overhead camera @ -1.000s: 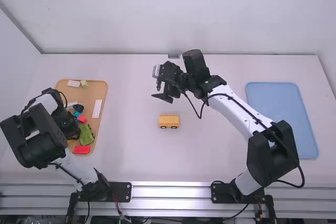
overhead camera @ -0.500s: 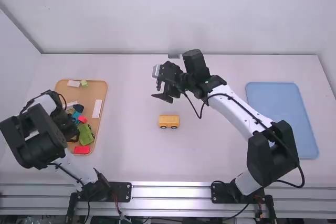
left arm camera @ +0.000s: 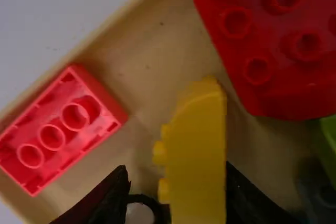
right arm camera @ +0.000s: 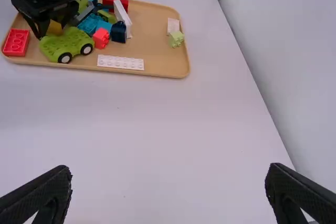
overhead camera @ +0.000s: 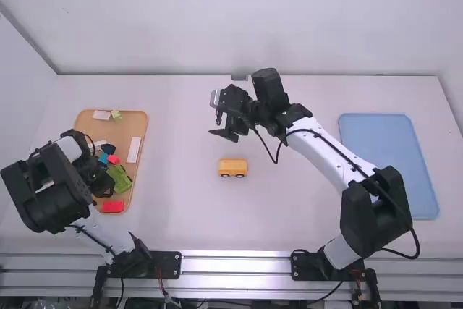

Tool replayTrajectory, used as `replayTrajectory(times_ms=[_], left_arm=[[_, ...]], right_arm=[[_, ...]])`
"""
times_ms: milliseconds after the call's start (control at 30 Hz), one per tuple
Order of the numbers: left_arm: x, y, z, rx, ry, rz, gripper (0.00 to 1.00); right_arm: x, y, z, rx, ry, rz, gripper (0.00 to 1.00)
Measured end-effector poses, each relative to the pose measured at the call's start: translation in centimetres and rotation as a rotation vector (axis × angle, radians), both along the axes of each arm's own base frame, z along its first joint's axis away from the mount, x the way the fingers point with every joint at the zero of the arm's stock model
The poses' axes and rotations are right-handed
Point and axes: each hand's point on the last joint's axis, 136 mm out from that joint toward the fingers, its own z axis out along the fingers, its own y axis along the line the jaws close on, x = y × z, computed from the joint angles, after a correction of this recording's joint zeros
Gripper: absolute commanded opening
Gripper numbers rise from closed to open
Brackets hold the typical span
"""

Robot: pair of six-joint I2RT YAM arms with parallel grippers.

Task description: Assemble lego blocks to make yellow taxi

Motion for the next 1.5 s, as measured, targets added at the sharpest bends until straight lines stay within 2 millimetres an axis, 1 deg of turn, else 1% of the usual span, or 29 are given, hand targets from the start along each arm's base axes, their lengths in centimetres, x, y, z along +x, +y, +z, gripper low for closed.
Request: replayTrajectory(times_ms=[67, 167, 200, 267, 300, 367, 433, 467, 600, 700, 867, 1000, 1100, 1200, 1233, 1267, 1367, 1500], left_arm=[[0.0, 0.0, 0.0, 0.000, 0.000, 0.006, 0.51], [0.1, 0.1, 0.0, 0.006, -0.005, 0.014, 0.50], [0.1, 0.1, 0.0, 0.008, -0.006, 0.018, 0.47], [0.3, 0.3, 0.0, 0.014, -0.012, 0.019, 0.46], [0.4, 0.5, 0.0, 0.025, -0.016, 0.017, 0.43], [0.6, 1.0, 0.0, 0.046, -0.018, -0.011, 0.39], [0.7, 1.2, 0.0, 0.054, -0.020, -0.032, 0.37], [0.9, 1.5, 0.0, 0.063, -0.025, -0.068, 0.34], [1.1, 1.8, 0.0, 0.072, -0.026, -0.122, 0.35], [0.9, 1.8, 0.0, 0.069, -0.015, -0.148, 0.38], [0.7, 1.7, 0.0, 0.063, -0.009, -0.157, 0.37], [0.1, 1.3, -0.6, 0.058, 0.001, -0.122, 0.36], [0.1, 1.4, -0.6, 0.070, -0.002, -0.110, 0.31], [0.4, 1.7, -0.6, 0.080, -0.011, -0.122, 0.21], [0.4, 1.7, -0.6, 0.081, -0.010, -0.125, 0.22], [0.4, 1.8, -0.6, 0.082, -0.007, -0.154, 0.19], [0.5, 2.0, -0.6, 0.085, -0.006, -0.220, 0.20], [1.2, 2.3, -0.2, 0.070, -0.011, -0.404, 0.16]], right_arm=[[0.0, 0.0, 0.0, 0.000, 0.001, 0.000, 0.99], [0.0, 0.0, 0.0, 0.000, 0.000, 0.000, 0.99], [0.0, 0.0, 0.0, 0.000, 0.001, -0.001, 0.99], [0.0, 0.0, 0.0, 0.000, 0.002, -0.001, 0.99], [0.0, 0.0, 0.0, -0.001, 0.001, -0.001, 0.98], [0.1, -0.1, -0.1, -0.004, 0.000, -0.007, 0.98], [0.2, -0.1, -0.1, -0.007, -0.001, -0.011, 0.99], [0.2, -0.1, -0.1, -0.009, -0.002, -0.015, 0.99], [0.3, -0.2, -0.2, -0.012, -0.004, -0.020, 0.99], [0.3, -0.2, -0.2, -0.013, -0.004, -0.020, 0.99], [0.3, -0.2, -0.2, -0.012, -0.004, -0.020, 0.99], [0.3, -0.2, -0.2, -0.014, -0.005, -0.022, 0.99], [0.3, -0.2, -0.2, -0.013, -0.005, -0.021, 0.99], [0.3, -0.2, -0.2, -0.014, -0.005, -0.022, 0.99], [0.4, -0.2, -0.2, -0.014, -0.005, -0.022, 0.98], [0.4, -0.2, -0.2, -0.014, -0.005, -0.022, 0.99], [0.4, -0.2, -0.2, -0.014, -0.005, -0.022, 0.99], [0.6, -0.3, -0.3, -0.021, -0.010, -0.034, 0.99]])
